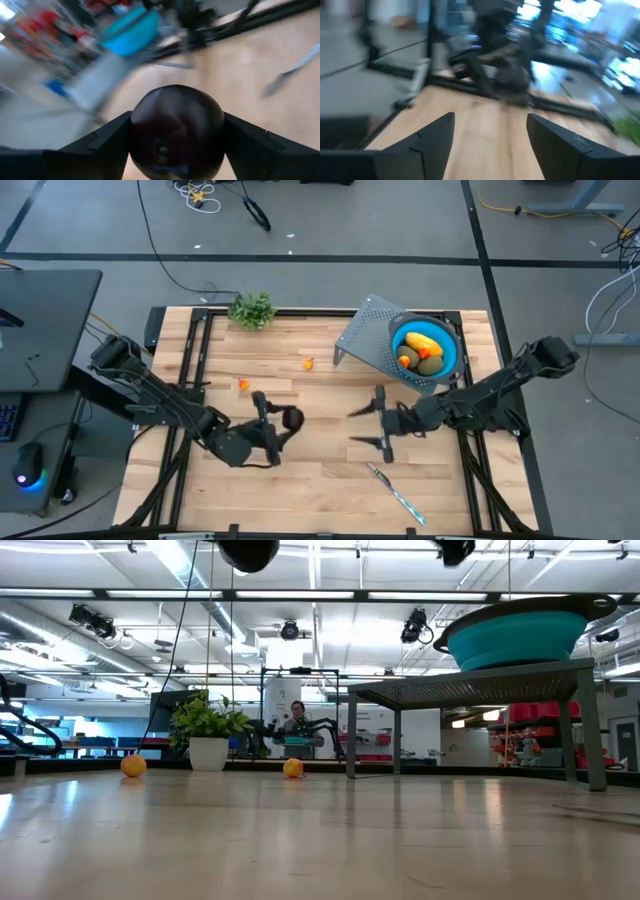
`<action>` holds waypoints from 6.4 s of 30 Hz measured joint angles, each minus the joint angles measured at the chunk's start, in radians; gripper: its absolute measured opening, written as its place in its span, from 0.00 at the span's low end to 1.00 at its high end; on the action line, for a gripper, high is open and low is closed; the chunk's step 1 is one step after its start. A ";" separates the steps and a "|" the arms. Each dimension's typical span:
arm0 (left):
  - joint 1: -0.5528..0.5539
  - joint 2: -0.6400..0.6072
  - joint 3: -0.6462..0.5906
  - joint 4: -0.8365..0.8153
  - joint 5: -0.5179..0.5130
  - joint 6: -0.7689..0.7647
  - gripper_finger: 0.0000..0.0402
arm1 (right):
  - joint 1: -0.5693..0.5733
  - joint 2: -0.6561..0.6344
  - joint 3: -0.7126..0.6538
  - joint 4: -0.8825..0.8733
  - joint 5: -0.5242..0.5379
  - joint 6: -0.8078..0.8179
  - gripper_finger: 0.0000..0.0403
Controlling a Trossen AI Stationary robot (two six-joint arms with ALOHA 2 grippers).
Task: Pick & Place Fruit
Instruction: Put the plum into the strainer bowl on the shelf, then put the pear into the strainer bowl on the shelf
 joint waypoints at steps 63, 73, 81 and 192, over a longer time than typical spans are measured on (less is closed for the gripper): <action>0.195 0.280 0.049 0.807 0.066 1.087 0.69 | -0.238 0.183 0.043 0.319 -0.109 0.222 0.78; 0.196 0.280 0.049 0.806 0.142 1.076 0.69 | -0.238 0.216 0.071 0.328 -0.100 0.249 0.78; 0.196 0.280 0.049 0.806 0.189 1.045 0.69 | -0.235 0.216 0.071 0.327 -0.127 0.256 0.68; 0.682 -0.476 -0.420 -0.052 0.438 -0.467 0.91 | -0.231 -0.292 0.071 -0.520 -0.077 0.243 0.82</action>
